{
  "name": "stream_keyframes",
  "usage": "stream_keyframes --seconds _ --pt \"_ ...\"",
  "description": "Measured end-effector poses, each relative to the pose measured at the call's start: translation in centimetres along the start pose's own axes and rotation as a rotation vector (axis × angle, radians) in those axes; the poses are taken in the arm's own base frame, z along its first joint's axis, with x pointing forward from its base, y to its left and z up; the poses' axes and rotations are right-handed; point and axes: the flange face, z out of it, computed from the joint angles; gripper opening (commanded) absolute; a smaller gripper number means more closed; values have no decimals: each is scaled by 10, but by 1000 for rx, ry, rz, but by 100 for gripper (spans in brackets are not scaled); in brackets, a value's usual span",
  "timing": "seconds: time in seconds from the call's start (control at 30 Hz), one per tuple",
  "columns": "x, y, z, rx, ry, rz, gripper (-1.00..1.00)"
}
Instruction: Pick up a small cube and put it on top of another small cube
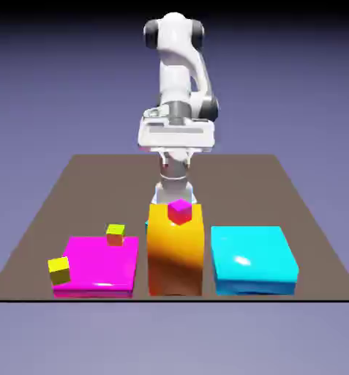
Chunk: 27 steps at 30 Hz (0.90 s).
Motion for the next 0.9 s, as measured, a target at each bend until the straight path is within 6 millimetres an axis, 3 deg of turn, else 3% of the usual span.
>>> stream_keyframes --seconds 0.27,0.5,0.7,0.9 --pt "17 60 32 -8 -70 803 0" --pt "14 124 59 -98 -50 1487 0" --pt "-2 180 74 -201 59 2044 0" --pt "-39 211 80 -303 195 2492 0"
